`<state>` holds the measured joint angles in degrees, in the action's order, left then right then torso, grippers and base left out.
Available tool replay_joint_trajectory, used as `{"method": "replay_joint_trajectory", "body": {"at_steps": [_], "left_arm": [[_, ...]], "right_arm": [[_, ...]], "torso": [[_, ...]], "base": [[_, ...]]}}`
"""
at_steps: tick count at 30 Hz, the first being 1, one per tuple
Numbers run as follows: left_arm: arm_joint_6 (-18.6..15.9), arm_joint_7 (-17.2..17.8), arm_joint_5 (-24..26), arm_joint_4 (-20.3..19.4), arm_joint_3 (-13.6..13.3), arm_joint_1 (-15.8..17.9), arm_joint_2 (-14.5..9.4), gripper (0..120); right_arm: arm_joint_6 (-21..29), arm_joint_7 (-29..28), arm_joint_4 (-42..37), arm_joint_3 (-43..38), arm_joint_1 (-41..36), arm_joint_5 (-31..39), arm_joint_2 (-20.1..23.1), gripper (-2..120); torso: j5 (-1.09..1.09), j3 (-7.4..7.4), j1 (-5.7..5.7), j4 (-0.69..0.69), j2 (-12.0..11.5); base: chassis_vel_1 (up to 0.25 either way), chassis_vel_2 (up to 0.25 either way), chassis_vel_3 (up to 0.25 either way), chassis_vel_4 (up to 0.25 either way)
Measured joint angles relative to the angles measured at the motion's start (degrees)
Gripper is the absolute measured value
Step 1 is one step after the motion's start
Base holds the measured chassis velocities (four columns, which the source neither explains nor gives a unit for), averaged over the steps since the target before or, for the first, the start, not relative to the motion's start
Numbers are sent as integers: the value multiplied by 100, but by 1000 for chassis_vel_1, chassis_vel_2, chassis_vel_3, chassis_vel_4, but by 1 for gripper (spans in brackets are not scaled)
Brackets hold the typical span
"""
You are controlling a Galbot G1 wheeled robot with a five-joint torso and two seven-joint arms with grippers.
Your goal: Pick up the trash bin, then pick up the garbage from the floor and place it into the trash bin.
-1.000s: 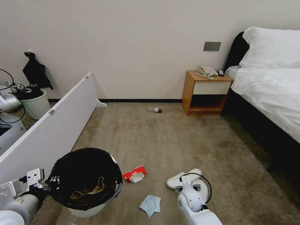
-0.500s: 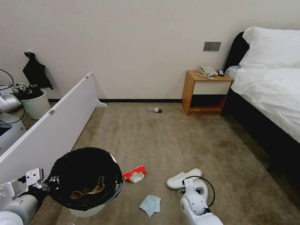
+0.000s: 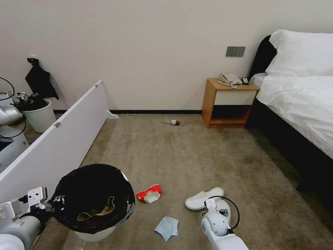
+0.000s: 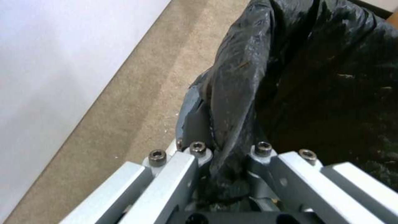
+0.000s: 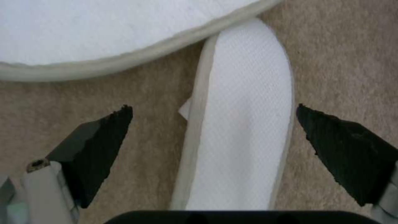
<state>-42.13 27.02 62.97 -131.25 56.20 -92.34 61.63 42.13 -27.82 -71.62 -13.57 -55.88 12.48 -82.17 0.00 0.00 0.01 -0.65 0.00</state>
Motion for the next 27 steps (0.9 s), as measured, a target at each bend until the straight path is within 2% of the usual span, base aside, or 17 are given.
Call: {"method": "replay_joint_trajectory", "body": {"at_steps": [9, 27], "left_arm": [[0, -6, 15, 36, 11, 21, -8, 4], [0, -4, 2, 38, -8, 31, -1, 4]], "right_arm": [[0, 40, 425, -119, 197, -120, -74, 100], [1, 66, 630, -285, 273, -195, -36, 100]], "torso": [[0, 0, 0, 0, 0], [0, 0, 0, 0, 0]], "base": [[0, 0, 0, 0], [0, 0, 0, 0]]}}
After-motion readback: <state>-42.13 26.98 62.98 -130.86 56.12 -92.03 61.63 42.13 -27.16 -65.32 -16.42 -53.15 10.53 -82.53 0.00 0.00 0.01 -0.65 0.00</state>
